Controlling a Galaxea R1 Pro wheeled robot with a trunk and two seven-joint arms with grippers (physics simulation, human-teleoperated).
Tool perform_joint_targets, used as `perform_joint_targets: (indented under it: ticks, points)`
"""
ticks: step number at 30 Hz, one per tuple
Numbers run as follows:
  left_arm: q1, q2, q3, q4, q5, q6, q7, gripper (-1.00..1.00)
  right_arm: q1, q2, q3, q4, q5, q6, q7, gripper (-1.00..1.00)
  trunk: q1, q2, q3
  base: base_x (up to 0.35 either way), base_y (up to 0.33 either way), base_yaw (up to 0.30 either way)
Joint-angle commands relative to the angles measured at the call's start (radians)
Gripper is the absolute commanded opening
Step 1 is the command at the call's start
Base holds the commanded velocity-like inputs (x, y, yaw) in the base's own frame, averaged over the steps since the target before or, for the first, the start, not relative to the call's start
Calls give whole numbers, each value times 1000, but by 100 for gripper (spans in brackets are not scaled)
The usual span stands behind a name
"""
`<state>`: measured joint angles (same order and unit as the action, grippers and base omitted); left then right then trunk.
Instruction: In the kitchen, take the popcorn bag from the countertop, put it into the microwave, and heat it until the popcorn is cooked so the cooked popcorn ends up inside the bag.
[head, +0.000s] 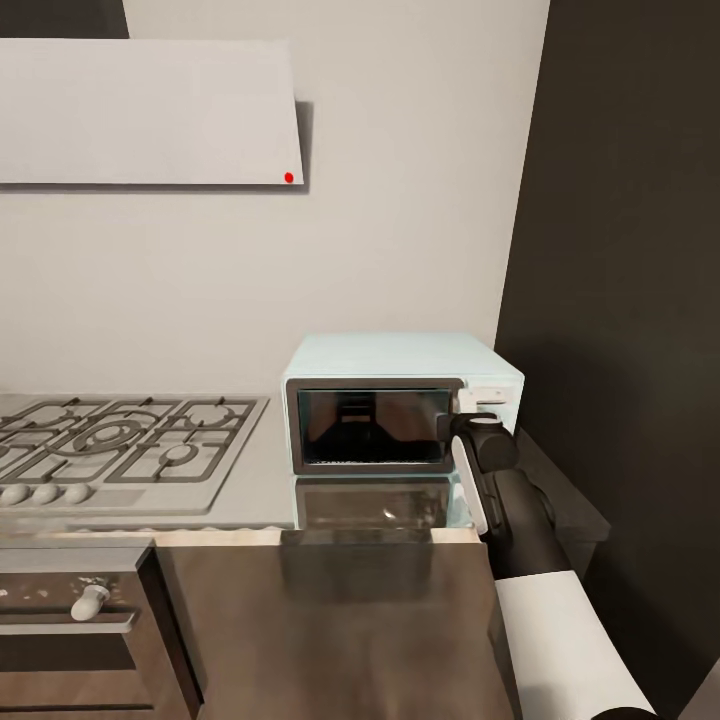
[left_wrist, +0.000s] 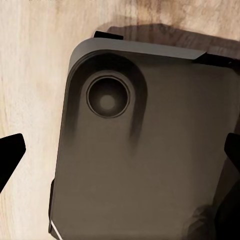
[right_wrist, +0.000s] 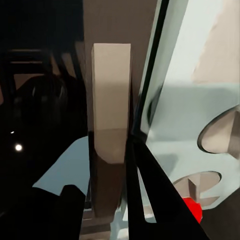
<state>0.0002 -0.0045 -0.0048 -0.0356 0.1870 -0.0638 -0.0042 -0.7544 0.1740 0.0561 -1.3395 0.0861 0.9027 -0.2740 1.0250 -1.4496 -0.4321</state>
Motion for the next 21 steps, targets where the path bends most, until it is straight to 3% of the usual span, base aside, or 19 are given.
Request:
perform_joint_targets:
  ticks: [1, 7, 21]
  points:
    - [0, 0, -1, 0, 7, -2, 0, 100, 0, 0, 2, 0, -40, -1, 4, -100, 0, 0, -1, 0, 0, 0]
    - [0, 0, 0, -1, 5, -2, 0, 100, 0, 0, 2, 0, -36, -1, 5, -100, 0, 0, -1, -30, 0, 0]
    - [0, 0, 2, -1, 5, -3, 0, 100, 0, 0, 1, 0, -34, -1, 4, -100, 0, 0, -1, -255, 0, 0]
